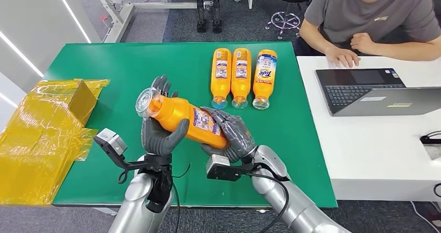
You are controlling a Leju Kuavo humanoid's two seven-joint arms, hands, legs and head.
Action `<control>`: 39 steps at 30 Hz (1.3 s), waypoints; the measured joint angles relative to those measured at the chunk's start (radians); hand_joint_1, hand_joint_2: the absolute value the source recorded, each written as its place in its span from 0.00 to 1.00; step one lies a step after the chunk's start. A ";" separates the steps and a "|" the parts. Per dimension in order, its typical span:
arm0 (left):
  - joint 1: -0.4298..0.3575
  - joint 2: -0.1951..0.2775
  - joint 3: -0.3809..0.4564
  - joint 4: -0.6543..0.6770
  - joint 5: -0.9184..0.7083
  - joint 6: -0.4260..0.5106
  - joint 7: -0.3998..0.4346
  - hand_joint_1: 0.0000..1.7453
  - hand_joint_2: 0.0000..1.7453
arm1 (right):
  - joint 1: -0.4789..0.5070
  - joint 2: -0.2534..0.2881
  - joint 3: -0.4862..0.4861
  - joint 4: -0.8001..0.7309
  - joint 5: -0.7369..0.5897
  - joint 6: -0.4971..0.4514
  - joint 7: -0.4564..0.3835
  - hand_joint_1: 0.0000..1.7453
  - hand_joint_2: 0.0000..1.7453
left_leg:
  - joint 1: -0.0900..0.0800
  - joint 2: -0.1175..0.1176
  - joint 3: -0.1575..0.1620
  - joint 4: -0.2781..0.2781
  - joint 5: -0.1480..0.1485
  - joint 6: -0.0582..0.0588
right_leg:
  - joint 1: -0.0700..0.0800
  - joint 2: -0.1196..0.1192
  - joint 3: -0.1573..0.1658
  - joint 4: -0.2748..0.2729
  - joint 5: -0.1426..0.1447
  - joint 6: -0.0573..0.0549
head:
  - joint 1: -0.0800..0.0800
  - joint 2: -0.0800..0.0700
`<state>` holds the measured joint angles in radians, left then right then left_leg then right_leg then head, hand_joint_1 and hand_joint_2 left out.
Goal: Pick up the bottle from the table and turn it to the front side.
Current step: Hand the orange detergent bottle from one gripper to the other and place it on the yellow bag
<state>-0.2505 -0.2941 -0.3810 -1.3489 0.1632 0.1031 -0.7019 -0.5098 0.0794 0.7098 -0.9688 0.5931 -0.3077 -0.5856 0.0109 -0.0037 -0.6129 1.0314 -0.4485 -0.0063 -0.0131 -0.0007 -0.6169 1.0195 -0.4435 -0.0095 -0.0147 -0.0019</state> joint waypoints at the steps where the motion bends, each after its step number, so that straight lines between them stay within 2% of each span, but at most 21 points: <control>1: 0.000 0.000 0.002 0.000 -0.001 0.002 0.000 0.00 1.00 | -0.004 0.001 0.003 0.005 0.005 0.008 0.001 1.00 1.00 | 0.000 0.000 0.000 0.000 0.000 0.000 | 0.000 0.000 0.000 0.000 0.000 0.000 | 0.000 0.000; 11: 0.004 0.000 0.015 0.000 -0.002 0.021 0.000 0.00 1.00 | -0.027 0.009 0.026 0.041 0.041 0.056 0.028 1.00 1.00 | 0.000 0.000 0.000 0.000 0.000 0.000 | 0.000 0.000 0.000 0.000 0.000 0.000 | 0.000 0.000; 12: 0.005 0.000 0.015 0.000 -0.002 0.024 0.000 0.04 1.00 | -0.028 0.009 0.026 0.043 0.046 0.061 0.033 1.00 1.00 | 0.000 0.000 0.000 0.000 0.000 0.000 | 0.000 0.000 0.000 0.000 0.000 0.000 | 0.000 0.000; 15: 0.009 0.000 0.016 0.000 0.002 0.028 0.000 0.79 1.00 | -0.028 0.009 0.027 0.047 0.057 0.074 0.044 1.00 1.00 | 0.000 0.000 0.000 0.000 0.000 0.000 | 0.000 0.000 0.000 0.000 0.000 0.000 | 0.000 0.000; 16: 0.010 0.001 0.017 0.000 0.003 0.028 0.000 0.99 1.00 | -0.027 0.009 0.027 0.048 0.059 0.076 0.046 1.00 1.00 | 0.000 0.000 0.000 0.000 0.000 0.000 | 0.000 0.000 0.000 0.000 0.000 0.000 | 0.000 0.000; 28: 0.015 0.001 0.022 0.000 -0.007 0.027 0.000 1.00 1.00 | -0.010 0.009 0.019 0.047 0.071 0.077 0.072 1.00 1.00 | 0.000 0.000 0.000 0.000 0.000 0.000 | 0.000 0.000 0.000 0.000 0.000 0.000 | 0.000 0.000; 29: 0.016 0.001 0.022 0.000 -0.008 0.026 0.000 1.00 1.00 | -0.008 0.009 0.018 0.046 0.072 0.075 0.072 0.96 1.00 | 0.000 0.000 0.000 0.000 0.000 0.000 | 0.000 0.000 0.000 0.000 0.000 0.000 | 0.000 0.000; 32: 0.016 0.001 0.022 0.000 -0.006 0.021 0.000 1.00 1.00 | -0.001 0.009 0.016 0.040 0.072 0.061 0.071 0.23 1.00 | 0.000 0.000 0.000 0.000 0.000 0.000 | 0.000 0.000 0.000 0.000 0.000 0.000 | 0.000 0.000; 33: 0.016 0.001 0.022 0.000 -0.005 0.020 -0.001 1.00 1.00 | 0.004 0.009 0.015 0.037 0.070 0.051 0.070 0.02 1.00 | 0.000 0.000 0.000 0.000 0.000 0.000 | 0.000 0.000 0.000 0.000 0.000 0.000 | 0.000 0.000; 39: 0.016 0.001 0.022 -0.002 -0.002 0.022 -0.001 1.00 1.00 | 0.043 0.010 0.003 -0.003 0.029 -0.013 0.060 0.00 1.00 | 0.000 0.000 0.000 0.000 0.000 0.000 | 0.000 0.000 0.000 0.000 0.000 0.000 | 0.000 0.000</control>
<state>-0.2350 -0.2934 -0.3593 -1.3504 0.1613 0.1251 -0.7026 -0.4666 0.0895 0.7132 -0.9718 0.6217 -0.3203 -0.5254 0.0109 -0.0038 -0.6130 1.0314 -0.4485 -0.0063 -0.0131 -0.0006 -0.6171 1.0194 -0.4436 -0.0095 -0.0149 -0.0019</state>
